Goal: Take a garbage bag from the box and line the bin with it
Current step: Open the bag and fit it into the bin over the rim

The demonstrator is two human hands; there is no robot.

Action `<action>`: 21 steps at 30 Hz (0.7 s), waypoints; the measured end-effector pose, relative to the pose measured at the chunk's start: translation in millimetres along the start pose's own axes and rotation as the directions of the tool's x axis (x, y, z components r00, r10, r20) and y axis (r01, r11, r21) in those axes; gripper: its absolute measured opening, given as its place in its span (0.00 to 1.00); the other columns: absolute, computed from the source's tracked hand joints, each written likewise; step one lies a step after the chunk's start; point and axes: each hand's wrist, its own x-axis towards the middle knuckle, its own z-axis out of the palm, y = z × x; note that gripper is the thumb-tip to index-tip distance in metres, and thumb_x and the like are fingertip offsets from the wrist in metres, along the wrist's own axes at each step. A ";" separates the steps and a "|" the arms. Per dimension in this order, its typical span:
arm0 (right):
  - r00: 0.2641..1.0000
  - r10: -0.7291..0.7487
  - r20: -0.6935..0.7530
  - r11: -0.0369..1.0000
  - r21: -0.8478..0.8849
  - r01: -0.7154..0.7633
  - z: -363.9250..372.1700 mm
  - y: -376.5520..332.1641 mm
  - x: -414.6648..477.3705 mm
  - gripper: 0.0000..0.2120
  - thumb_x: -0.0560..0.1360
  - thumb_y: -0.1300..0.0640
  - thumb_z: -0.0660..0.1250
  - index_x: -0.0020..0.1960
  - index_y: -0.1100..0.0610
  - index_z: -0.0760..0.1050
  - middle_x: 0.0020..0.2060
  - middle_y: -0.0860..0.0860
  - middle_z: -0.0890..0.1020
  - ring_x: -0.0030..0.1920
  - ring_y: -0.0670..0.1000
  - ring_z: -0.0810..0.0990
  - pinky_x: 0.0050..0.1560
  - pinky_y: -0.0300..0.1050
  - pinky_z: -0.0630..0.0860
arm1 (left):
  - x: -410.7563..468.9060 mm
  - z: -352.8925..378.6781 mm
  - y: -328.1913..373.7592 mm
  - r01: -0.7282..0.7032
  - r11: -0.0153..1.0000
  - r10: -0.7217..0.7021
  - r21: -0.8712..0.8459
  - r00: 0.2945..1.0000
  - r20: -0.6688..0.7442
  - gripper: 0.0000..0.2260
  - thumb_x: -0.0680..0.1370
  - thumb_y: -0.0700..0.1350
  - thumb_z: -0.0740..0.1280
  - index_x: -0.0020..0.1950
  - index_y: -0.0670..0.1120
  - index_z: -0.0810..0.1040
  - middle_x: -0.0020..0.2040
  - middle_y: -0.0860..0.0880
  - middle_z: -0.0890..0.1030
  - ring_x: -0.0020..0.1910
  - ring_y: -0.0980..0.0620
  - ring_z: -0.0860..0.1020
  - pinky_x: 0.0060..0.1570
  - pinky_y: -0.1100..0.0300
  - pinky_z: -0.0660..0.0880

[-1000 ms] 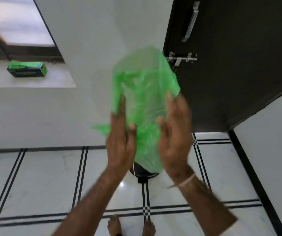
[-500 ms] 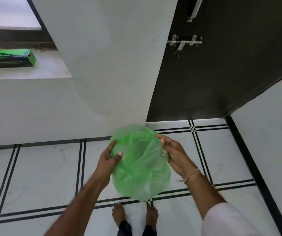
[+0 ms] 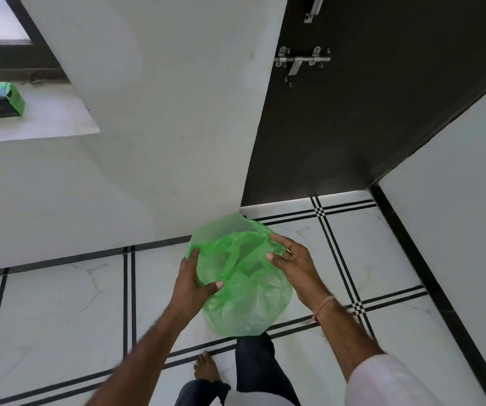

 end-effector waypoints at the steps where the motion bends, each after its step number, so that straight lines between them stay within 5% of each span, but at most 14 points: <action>1: 0.999 -0.024 -0.022 0.998 -0.056 0.022 -0.4 2.3 6.7 0.24 0.77 0.69 0.70 0.71 0.54 0.76 0.61 0.53 0.85 0.58 0.49 0.86 0.58 0.43 0.82 | 6.3 -0.9 -0.9 0.000 1.000 0.000 0.011 1.000 -0.004 0.45 0.71 0.38 0.79 0.83 0.49 0.58 0.71 0.52 0.66 0.73 0.47 0.68 0.72 0.43 0.70; 6: 0.995 -0.063 -0.074 0.977 -0.210 0.046 -11.2 20.1 28.9 0.24 0.77 0.67 0.72 0.70 0.54 0.76 0.66 0.50 0.80 0.64 0.47 0.81 0.68 0.48 0.78 | 21.5 2.6 -13.7 0.022 1.000 -0.022 0.020 1.000 -0.007 0.48 0.70 0.41 0.80 0.83 0.49 0.56 0.74 0.49 0.65 0.75 0.46 0.66 0.73 0.42 0.69; 15: 0.989 0.010 -0.147 0.977 -0.209 -0.041 -36.5 62.0 70.0 0.24 0.76 0.68 0.71 0.70 0.54 0.77 0.65 0.52 0.82 0.63 0.50 0.83 0.66 0.50 0.79 | 65.3 30.8 -42.3 0.076 0.994 -0.077 0.078 0.997 0.005 0.50 0.63 0.50 0.77 0.82 0.50 0.58 0.74 0.48 0.66 0.73 0.45 0.68 0.72 0.41 0.70; 21: 0.969 -0.048 -0.242 0.979 -0.204 -0.002 -48.0 69.8 95.1 0.23 0.75 0.65 0.73 0.67 0.48 0.79 0.65 0.47 0.81 0.65 0.50 0.81 0.68 0.55 0.77 | 106.4 56.3 -49.8 -0.018 0.987 0.013 0.160 0.999 0.033 0.49 0.65 0.49 0.77 0.80 0.56 0.56 0.77 0.47 0.64 0.76 0.46 0.65 0.72 0.51 0.68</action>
